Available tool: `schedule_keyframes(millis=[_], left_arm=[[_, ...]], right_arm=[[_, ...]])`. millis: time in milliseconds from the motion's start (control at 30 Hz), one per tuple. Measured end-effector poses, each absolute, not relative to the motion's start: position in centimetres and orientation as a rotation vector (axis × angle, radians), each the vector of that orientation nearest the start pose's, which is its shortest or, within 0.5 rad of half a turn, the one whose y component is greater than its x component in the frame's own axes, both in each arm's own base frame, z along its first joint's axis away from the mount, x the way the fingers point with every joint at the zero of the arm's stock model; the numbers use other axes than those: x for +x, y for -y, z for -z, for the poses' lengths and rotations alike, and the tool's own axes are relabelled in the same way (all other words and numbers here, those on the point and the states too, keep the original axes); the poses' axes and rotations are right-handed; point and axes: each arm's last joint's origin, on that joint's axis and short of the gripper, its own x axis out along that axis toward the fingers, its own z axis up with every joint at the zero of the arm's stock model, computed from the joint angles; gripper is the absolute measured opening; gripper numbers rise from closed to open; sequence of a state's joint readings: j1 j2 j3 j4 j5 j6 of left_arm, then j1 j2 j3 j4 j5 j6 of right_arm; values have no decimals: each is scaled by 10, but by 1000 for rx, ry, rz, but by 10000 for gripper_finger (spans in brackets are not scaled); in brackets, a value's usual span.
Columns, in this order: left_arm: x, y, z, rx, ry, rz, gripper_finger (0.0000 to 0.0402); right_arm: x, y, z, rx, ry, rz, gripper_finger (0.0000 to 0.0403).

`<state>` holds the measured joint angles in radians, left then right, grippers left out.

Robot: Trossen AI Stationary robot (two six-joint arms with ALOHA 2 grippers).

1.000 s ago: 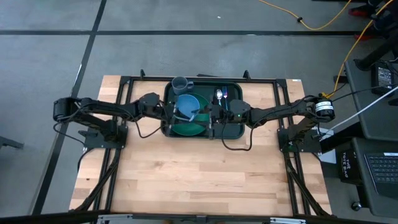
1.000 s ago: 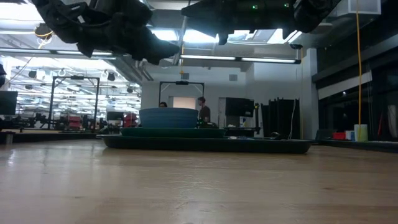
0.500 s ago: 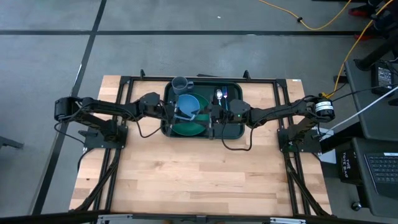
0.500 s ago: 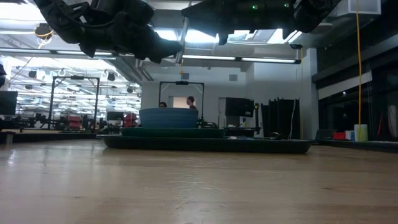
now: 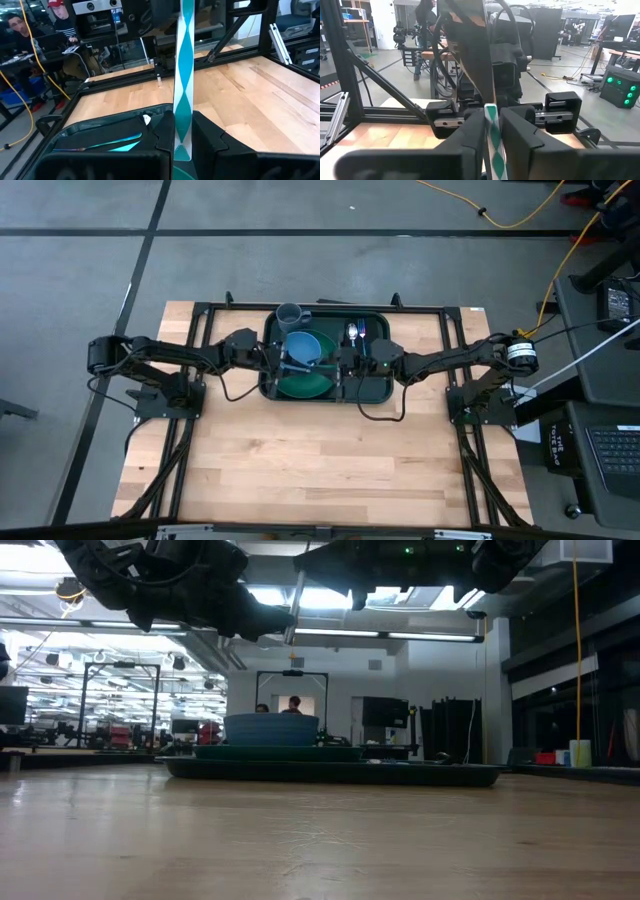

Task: Set up tray
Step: Put the blue patterned table knife on top of the table napkin on the black tray

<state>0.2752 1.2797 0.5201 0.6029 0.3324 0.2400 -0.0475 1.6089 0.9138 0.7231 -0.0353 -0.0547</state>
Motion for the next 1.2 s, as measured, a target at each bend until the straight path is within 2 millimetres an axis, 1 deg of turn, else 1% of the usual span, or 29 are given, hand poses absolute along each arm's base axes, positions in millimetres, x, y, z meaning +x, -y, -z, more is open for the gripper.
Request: schedule_keyframes(millis=[167,300,400,467,567,733,833,967,1067,1200], left_arm=[[250,-61,-216,200,-142,76,29],[250,-61,-216,202,-141,77,29],[250,-61,-216,205,-142,78,35],[250,-60,-216,207,-144,84,46],[250,-60,-216,192,-139,105,74],[245,-57,-225,172,-103,145,125],[239,-54,-236,139,-63,203,150],[223,-50,-245,112,-98,225,168],[209,-50,-253,123,-120,184,165],[189,-52,-263,152,-136,59,135]], right_arm=[[353,16,-259,-65,28,20,34],[353,16,-259,-66,28,19,34],[353,16,-259,-63,28,17,41],[353,16,-259,-60,24,16,42],[353,16,-259,-54,23,13,33],[353,15,-258,-53,14,0,32],[353,15,-258,-50,13,1,32],[353,15,-258,-50,13,8,32],[353,16,-258,-38,11,47,32],[352,19,-253,-5,-36,132,32]])
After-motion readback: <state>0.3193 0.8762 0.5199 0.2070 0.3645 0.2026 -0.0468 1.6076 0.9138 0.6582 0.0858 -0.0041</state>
